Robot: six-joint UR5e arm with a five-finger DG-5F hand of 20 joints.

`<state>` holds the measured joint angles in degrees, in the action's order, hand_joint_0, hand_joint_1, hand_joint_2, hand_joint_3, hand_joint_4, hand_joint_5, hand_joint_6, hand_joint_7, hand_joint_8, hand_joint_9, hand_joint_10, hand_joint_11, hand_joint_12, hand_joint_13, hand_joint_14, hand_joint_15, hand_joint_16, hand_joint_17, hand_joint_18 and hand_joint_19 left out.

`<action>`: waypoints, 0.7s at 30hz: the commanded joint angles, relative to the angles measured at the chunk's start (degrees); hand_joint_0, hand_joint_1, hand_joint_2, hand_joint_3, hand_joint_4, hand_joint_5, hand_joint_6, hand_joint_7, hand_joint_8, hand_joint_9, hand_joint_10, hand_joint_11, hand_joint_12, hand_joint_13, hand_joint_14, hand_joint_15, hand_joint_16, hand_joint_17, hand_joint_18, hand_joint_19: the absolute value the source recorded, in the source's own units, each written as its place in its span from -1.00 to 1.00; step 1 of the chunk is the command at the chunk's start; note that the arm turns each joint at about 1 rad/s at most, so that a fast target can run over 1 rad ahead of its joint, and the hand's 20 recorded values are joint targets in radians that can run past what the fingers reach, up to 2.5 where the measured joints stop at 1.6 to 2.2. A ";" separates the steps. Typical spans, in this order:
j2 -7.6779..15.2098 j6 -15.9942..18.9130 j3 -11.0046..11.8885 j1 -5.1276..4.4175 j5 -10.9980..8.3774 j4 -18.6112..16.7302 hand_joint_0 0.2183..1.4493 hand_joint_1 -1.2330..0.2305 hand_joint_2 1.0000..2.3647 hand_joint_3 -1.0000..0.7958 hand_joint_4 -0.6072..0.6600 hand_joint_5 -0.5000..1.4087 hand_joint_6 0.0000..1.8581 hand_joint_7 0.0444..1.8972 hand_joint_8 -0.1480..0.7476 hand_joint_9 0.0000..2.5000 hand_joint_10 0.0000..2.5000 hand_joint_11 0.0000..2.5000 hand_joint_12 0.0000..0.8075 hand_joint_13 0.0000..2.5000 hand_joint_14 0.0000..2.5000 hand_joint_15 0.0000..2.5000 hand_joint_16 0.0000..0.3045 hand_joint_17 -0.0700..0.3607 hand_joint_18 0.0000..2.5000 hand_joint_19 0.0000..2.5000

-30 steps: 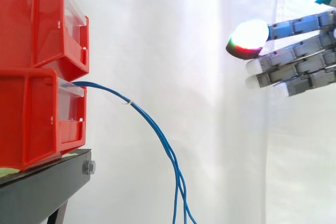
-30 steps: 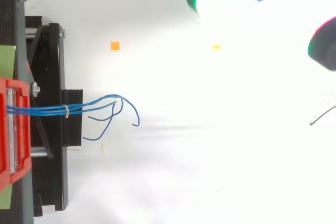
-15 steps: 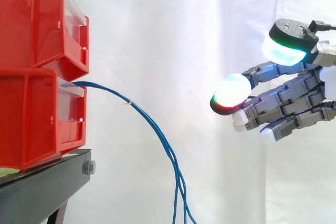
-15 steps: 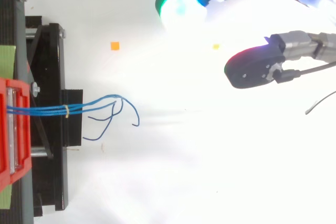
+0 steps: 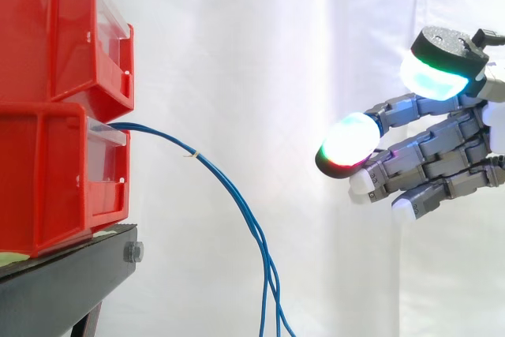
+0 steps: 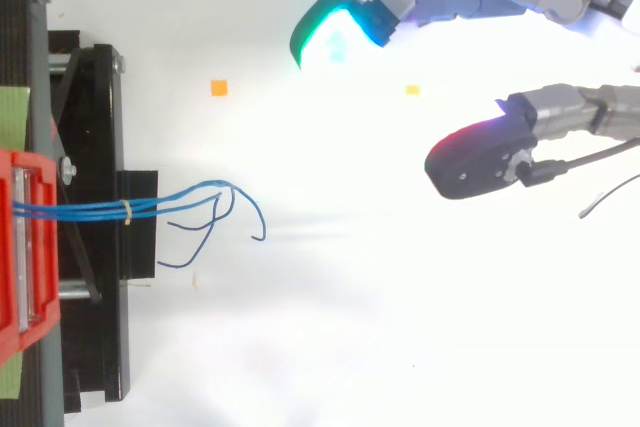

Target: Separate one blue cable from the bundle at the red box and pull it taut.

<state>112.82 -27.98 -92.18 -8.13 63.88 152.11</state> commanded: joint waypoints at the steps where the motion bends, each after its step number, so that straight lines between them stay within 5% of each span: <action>1: 1.08 0.91 -0.01 0.04 0.72 -0.23 -0.41 -0.06 -0.99 -0.39 0.36 -0.69 -0.46 -0.27 0.00 -0.57 -0.99 -0.68 -0.13 -0.74 -0.99 -0.86 -0.62 -0.07 -0.71 -0.60; 7: 3.63 4.17 0.16 0.13 2.65 -1.82 -0.41 -0.06 -0.99 -0.39 0.37 -0.69 -0.46 -0.27 0.00 -0.57 -0.99 -0.69 -0.12 -0.74 -1.00 -0.86 -0.62 -0.07 -0.70 -0.60; 14: 3.72 4.08 0.08 -0.13 1.51 -4.10 -0.41 -0.06 -0.99 -0.39 0.36 -0.69 -0.46 -0.27 0.01 -0.57 -0.99 -0.69 -0.12 -0.74 -0.99 -0.86 -0.62 -0.07 -0.70 -0.60; 21: 8.20 6.19 2.18 0.39 2.39 -6.30 -0.41 -0.06 -0.99 -0.39 0.37 -0.69 -0.46 -0.27 0.00 -0.57 -0.99 -0.68 -0.13 -0.74 -1.00 -0.85 -0.62 -0.07 -0.70 -0.60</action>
<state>119.38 -22.75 -90.94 -7.92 65.75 146.61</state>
